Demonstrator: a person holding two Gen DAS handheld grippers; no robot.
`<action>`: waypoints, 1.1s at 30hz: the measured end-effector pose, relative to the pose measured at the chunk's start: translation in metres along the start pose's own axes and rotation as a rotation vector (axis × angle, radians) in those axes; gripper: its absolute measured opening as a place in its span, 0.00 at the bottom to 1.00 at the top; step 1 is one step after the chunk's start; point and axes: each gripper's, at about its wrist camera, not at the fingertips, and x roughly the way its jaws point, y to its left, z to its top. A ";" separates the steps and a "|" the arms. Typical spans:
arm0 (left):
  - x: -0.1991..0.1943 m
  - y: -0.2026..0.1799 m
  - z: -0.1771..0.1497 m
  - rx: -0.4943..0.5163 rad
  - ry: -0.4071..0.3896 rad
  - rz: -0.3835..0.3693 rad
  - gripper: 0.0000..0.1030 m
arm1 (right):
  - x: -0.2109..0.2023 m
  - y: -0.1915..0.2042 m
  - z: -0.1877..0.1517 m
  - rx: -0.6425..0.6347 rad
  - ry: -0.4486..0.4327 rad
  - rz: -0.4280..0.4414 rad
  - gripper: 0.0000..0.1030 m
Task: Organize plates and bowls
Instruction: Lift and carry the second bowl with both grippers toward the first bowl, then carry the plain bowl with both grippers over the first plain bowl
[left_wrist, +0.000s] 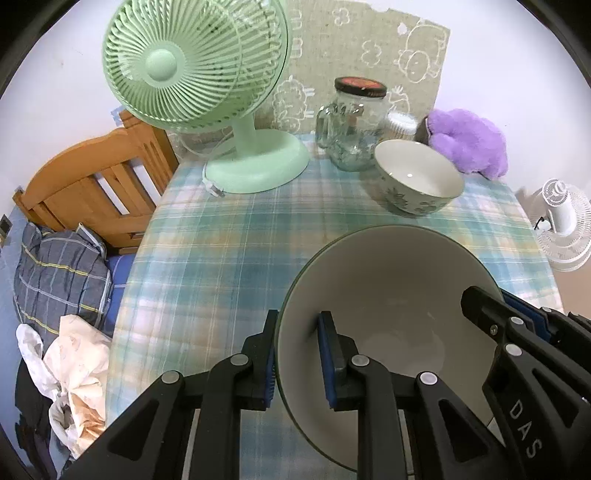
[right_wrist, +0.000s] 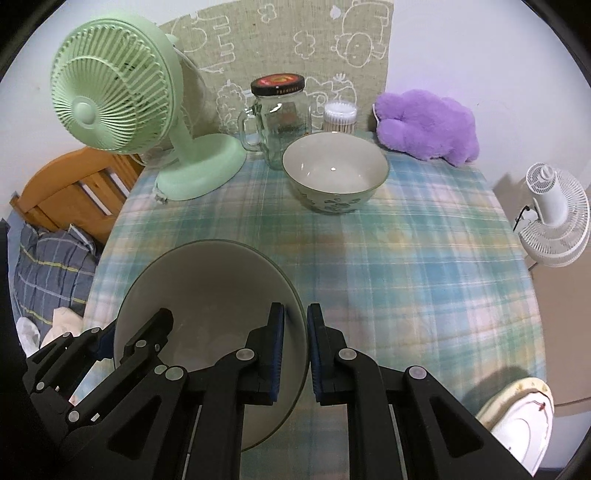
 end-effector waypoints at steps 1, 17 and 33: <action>-0.006 -0.001 -0.002 -0.002 -0.005 0.000 0.17 | -0.005 -0.001 -0.002 -0.006 -0.006 0.003 0.15; -0.089 -0.031 -0.036 0.007 -0.071 -0.003 0.17 | -0.094 -0.028 -0.040 -0.011 -0.077 0.009 0.15; -0.113 -0.063 -0.090 0.014 -0.059 -0.041 0.17 | -0.128 -0.063 -0.094 -0.020 -0.072 -0.005 0.15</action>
